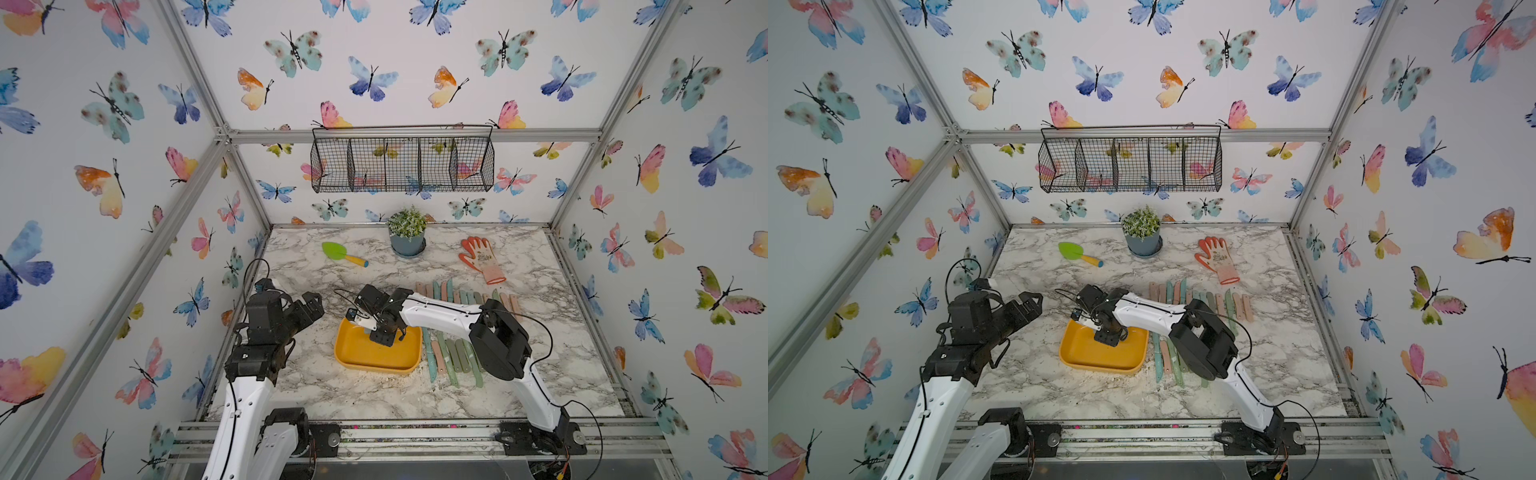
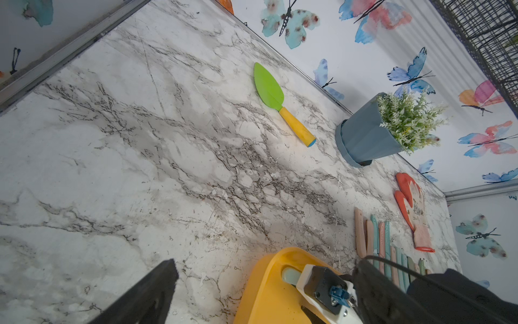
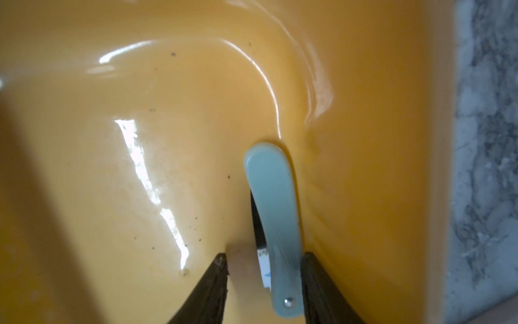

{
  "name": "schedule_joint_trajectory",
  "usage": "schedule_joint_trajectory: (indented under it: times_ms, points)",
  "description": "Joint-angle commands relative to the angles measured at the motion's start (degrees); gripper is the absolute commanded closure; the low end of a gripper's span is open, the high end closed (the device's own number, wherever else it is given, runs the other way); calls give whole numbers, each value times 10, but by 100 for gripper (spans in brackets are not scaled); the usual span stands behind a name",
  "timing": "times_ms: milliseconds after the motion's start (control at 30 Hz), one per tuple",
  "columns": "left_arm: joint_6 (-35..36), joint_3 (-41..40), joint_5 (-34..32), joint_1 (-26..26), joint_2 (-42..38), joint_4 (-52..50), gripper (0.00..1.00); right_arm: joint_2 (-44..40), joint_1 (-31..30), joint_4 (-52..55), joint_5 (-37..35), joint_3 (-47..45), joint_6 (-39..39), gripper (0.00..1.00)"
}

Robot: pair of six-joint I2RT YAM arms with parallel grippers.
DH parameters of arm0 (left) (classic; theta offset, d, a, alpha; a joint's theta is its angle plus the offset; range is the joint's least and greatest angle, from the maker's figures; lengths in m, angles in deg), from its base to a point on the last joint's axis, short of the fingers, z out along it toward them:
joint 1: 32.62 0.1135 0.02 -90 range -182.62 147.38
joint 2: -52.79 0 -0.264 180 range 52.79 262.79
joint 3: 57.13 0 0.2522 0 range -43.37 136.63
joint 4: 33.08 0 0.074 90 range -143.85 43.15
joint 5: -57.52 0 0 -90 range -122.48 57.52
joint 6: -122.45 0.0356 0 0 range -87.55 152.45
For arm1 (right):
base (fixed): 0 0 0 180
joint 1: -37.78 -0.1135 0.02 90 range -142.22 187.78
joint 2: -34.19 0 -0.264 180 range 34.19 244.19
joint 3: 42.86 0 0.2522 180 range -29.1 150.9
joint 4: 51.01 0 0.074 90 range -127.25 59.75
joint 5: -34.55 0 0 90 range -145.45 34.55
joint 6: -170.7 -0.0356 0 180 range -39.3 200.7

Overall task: Take the fruit knife out of the storage box
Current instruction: Pick up the fruit knife from the storage box.

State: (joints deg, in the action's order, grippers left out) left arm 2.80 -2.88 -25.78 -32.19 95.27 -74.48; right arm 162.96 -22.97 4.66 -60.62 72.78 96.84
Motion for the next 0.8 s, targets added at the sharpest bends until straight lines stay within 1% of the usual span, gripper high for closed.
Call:
schedule_joint_trajectory:
  times_ms: [0,100,267,300,433,467,567,667,767]
  points:
    - [0,-2,-5,5,-7,6,2,23,-3,29,-14,15,6,48]
    - [0,-2,-6,5,-8,6,2,33,-3,38,-6,20,11,45]
    - [0,-2,-7,5,-9,6,2,40,-3,64,41,32,24,43]
    - [-1,-2,-7,5,-7,6,2,40,-3,69,51,32,26,43]
    - [-1,-2,-8,5,-8,6,2,33,-3,76,91,31,32,55]
    - [-1,-2,-8,5,-8,6,1,30,-3,76,97,29,33,56]
    - [-1,-2,-9,5,-9,6,2,13,-3,53,98,16,31,58]
    - [-1,-2,-9,6,-9,6,2,-1,-3,11,67,-4,20,54]
    - [-1,-2,-9,5,-9,6,2,15,-3,24,44,18,3,52]
